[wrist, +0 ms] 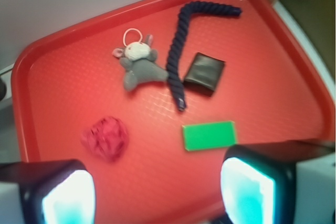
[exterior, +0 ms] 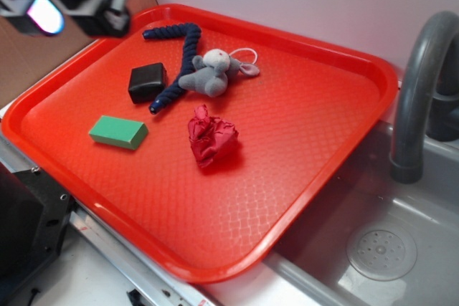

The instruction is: Grab the red paper.

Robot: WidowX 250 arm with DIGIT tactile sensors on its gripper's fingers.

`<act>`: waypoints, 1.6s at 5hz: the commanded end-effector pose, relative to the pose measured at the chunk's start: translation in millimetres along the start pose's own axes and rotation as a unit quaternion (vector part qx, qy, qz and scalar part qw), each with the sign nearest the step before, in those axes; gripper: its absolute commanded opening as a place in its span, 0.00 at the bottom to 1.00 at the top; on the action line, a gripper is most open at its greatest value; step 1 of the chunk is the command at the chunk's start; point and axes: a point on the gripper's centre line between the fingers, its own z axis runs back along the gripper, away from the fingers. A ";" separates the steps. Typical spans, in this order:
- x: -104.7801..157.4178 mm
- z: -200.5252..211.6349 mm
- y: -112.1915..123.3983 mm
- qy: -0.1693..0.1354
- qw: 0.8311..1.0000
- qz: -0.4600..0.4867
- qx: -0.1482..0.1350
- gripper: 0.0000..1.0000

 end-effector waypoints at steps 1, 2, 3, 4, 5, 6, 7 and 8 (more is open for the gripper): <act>9.5 -68.7 -19.7 0.051 0.998 -0.035 0.012 1.00; 2.3 -89.8 -22.0 0.067 0.996 -0.060 0.011 1.00; -4.4 -117.9 -24.0 0.093 0.992 -0.079 0.018 1.00; -8.6 -139.5 -28.8 0.121 0.987 -0.100 0.010 1.00; -4.9 -140.5 -31.0 0.109 0.990 -0.088 0.001 1.00; -7.6 -147.4 -32.6 0.108 0.991 -0.082 0.008 0.97; -9.6 -149.5 -31.2 0.104 0.991 -0.080 0.010 0.00; -8.4 -147.7 -29.6 0.096 0.993 -0.072 0.010 0.00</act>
